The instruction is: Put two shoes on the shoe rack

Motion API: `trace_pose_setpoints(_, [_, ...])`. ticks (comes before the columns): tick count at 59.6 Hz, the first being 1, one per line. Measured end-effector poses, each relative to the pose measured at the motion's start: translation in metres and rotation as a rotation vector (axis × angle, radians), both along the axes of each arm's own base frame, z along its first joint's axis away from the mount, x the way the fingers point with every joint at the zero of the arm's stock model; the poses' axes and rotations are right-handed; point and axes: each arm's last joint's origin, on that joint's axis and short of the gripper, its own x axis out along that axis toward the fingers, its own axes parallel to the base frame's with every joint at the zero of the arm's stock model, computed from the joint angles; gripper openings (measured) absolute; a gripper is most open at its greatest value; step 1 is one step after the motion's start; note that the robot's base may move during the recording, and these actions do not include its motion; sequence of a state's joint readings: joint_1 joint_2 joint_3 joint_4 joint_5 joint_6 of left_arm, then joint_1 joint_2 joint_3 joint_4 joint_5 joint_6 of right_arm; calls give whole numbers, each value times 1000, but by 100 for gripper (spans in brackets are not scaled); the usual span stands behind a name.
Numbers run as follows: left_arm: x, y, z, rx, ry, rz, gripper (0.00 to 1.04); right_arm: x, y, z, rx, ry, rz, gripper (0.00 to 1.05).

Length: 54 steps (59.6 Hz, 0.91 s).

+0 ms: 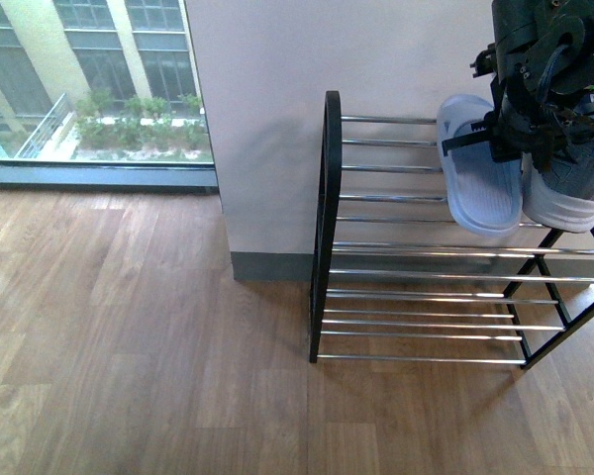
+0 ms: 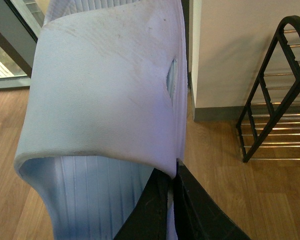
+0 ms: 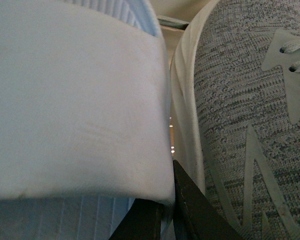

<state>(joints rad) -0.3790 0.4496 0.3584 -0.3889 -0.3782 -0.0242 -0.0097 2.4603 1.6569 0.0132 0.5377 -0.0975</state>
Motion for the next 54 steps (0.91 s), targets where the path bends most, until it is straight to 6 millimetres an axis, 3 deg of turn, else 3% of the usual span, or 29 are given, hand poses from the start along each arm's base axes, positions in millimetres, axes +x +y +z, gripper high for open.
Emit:
trace_pose_setpoints(26, [0, 0, 0, 0, 0, 0, 2, 4, -8, 5, -5, -8, 26, 3])
trace_pose_setpoints(41, [0, 0, 0, 0, 0, 0, 2, -2, -3, 12, 22, -29, 72, 38])
trace_pose_setpoints(54, [0, 0, 0, 0, 0, 0, 2, -24, 12, 46, 81, -124, 169, 69])
